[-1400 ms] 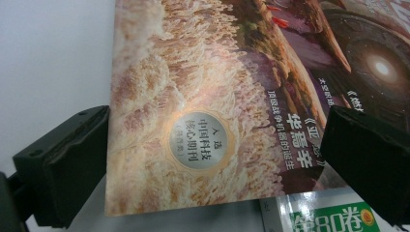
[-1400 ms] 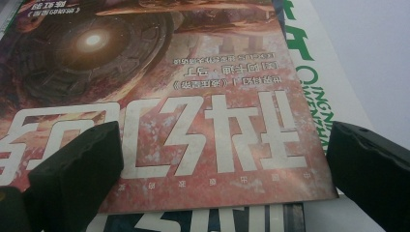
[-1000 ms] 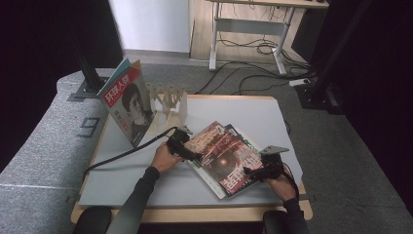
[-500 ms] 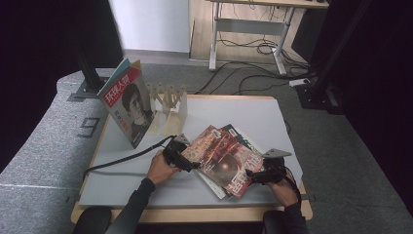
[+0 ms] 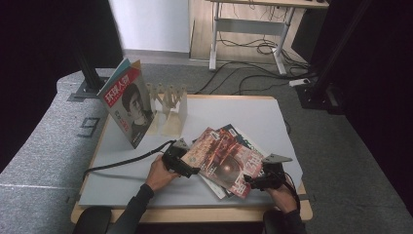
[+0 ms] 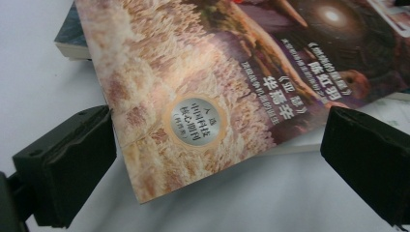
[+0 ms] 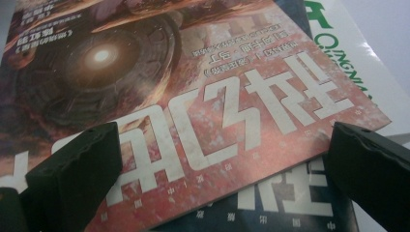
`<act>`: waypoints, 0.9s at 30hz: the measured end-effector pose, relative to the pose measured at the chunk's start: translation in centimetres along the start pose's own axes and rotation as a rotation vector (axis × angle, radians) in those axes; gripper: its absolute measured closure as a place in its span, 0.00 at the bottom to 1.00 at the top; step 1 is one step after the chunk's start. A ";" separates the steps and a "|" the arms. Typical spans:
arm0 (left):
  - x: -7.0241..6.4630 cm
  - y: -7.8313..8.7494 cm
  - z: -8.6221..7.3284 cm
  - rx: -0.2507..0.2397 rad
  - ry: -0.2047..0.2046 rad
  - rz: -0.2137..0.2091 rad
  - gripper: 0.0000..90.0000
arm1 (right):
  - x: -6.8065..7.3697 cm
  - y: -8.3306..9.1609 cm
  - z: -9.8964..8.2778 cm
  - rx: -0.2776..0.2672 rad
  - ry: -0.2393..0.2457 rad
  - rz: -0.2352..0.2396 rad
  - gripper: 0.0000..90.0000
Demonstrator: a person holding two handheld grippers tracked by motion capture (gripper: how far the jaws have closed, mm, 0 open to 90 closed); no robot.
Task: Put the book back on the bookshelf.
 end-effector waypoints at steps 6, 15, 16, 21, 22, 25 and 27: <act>-1.1 0.5 -0.5 -0.002 0.017 -0.110 0.04 | -0.7 -0.9 0.8 0.000 0.015 0.006 0.00; -2.1 1.1 -1.6 0.052 -0.046 -0.011 0.01 | -1.5 -2.2 2.2 0.012 0.039 0.029 0.00; -1.9 1.3 -1.7 0.057 -0.046 0.000 0.00 | -1.6 -2.2 2.2 0.011 0.041 0.030 0.00; -0.7 2.8 -1.8 0.039 -0.030 0.039 0.00 | -1.6 -2.1 1.9 0.000 0.016 0.027 0.00; -0.5 2.9 -1.7 0.035 -0.026 0.046 0.00 | -1.5 -2.1 1.8 0.000 0.014 0.024 0.00; 0.5 3.1 -1.0 0.024 -0.012 0.052 0.00 | -1.4 -1.9 1.8 0.006 0.027 0.013 0.00; 1.2 2.7 -0.5 0.008 0.011 0.039 0.00 | -1.2 -1.7 1.8 0.010 0.031 0.007 0.00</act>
Point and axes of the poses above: each handheld gripper's, and its own axes: y roughly backward along the jaws, z roughly out of its top, x roughly to its left, the point moved 1 cm from there along -y, roughly forward along the jaws, and after that the axes turned 3 degrees about y, right-handed, at the moved point
